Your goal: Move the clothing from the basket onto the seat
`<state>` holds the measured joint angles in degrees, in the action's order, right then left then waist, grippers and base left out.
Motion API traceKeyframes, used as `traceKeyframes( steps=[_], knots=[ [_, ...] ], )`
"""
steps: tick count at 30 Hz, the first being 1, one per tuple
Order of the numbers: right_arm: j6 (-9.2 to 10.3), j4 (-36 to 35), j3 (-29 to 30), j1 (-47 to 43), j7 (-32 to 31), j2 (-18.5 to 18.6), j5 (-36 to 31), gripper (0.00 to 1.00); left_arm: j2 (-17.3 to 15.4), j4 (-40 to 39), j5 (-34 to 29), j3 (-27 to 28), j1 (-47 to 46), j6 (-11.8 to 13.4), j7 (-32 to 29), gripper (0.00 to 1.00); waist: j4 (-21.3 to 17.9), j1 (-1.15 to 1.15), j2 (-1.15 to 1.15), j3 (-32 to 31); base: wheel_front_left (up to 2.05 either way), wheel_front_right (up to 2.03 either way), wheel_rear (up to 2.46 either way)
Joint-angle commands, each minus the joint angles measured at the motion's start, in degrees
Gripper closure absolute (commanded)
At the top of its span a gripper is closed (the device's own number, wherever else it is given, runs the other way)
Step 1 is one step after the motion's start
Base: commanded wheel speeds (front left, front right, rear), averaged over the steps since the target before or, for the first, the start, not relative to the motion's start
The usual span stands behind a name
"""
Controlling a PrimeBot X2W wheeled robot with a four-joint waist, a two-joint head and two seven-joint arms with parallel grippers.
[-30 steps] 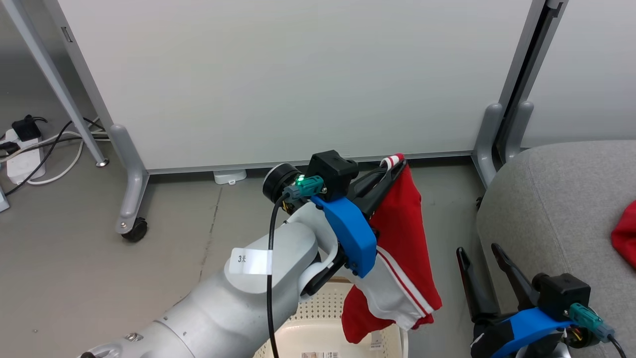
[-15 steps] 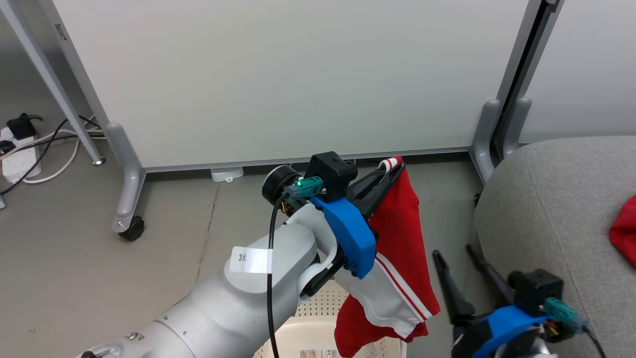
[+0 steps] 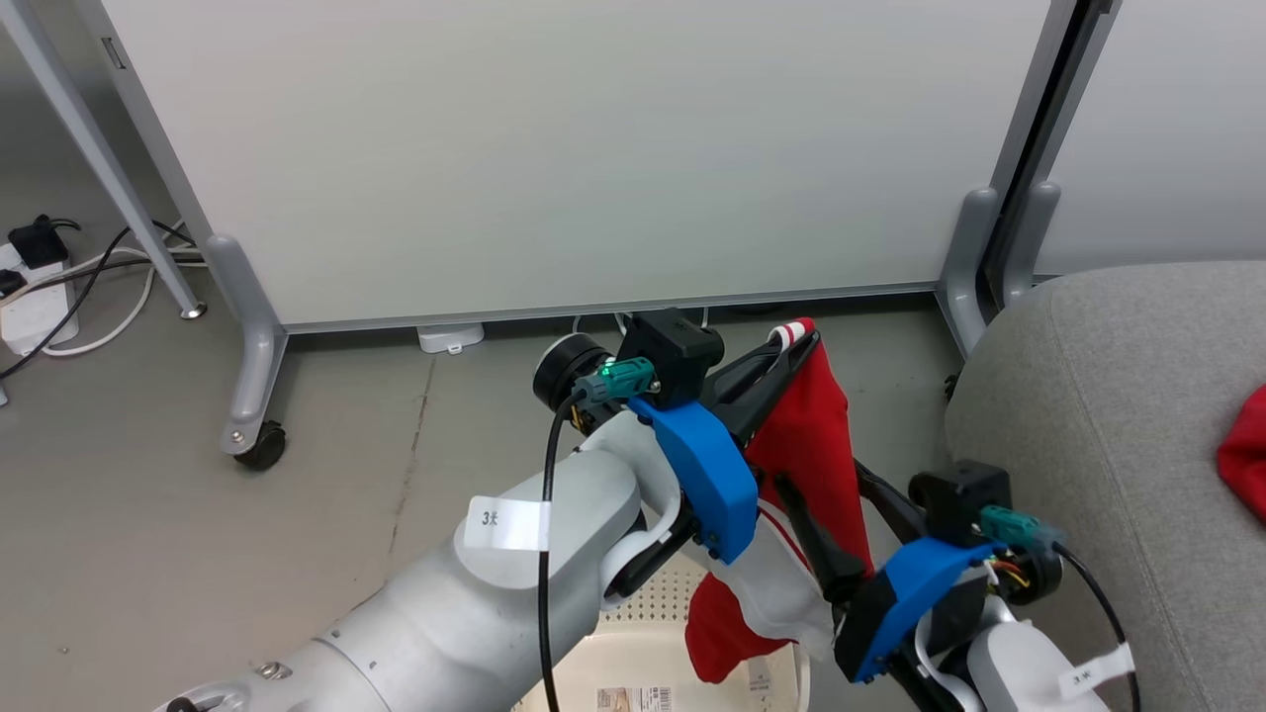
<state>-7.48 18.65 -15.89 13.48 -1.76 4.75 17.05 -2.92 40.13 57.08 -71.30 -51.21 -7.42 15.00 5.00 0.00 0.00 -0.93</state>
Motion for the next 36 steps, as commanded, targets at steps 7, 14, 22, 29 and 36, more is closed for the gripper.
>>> traceKeyframes(
  steps=[7, 14, 22, 29, 36],
  knots=[
    [-0.03, 7.3, -3.8, 6.2, 1.5, 0.4, 1.4, 0.0, 0.0, -0.7, 0.4, -0.7, -0.5, -0.1, 0.3, 1.0, 0.4, 0.0, 0.0, 0.3, 0.0, 0.0, 0.0],
    [-0.03, 14.0, -7.0, 10.8, 4.2, -0.2, 2.7, 1.0, 0.0, -0.7, 0.8, -1.1, -0.5, -0.1, 0.3, 1.0, 0.6, 0.0, 0.0, 0.3, 0.0, 0.0, 0.0],
    [-0.02, 18.3, -9.1, 12.8, 7.1, -0.6, 4.6, 1.0, 0.0, -0.3, 1.0, -1.5, -0.1, -0.1, 0.3, 1.0, 0.3, 0.0, 0.0, -0.1, 0.0, 0.0, 0.0],
    [-0.02, 20.2, -9.5, 13.6, 8.9, -0.5, 5.2, 1.0, 0.0, 0.2, 1.3, -1.6, 0.0, -0.1, 0.3, 1.0, -0.6, 0.0, 0.0, -0.3, 0.0, 0.0, 0.0],
    [-0.02, 20.8, -9.3, 14.0, 10.4, -0.5, 5.4, 1.0, 0.0, 0.5, 1.0, -1.0, 0.1, -0.1, 0.3, 1.0, -1.6, 0.0, 0.0, -0.3, 0.0, 0.0, 0.0]
  ],
)
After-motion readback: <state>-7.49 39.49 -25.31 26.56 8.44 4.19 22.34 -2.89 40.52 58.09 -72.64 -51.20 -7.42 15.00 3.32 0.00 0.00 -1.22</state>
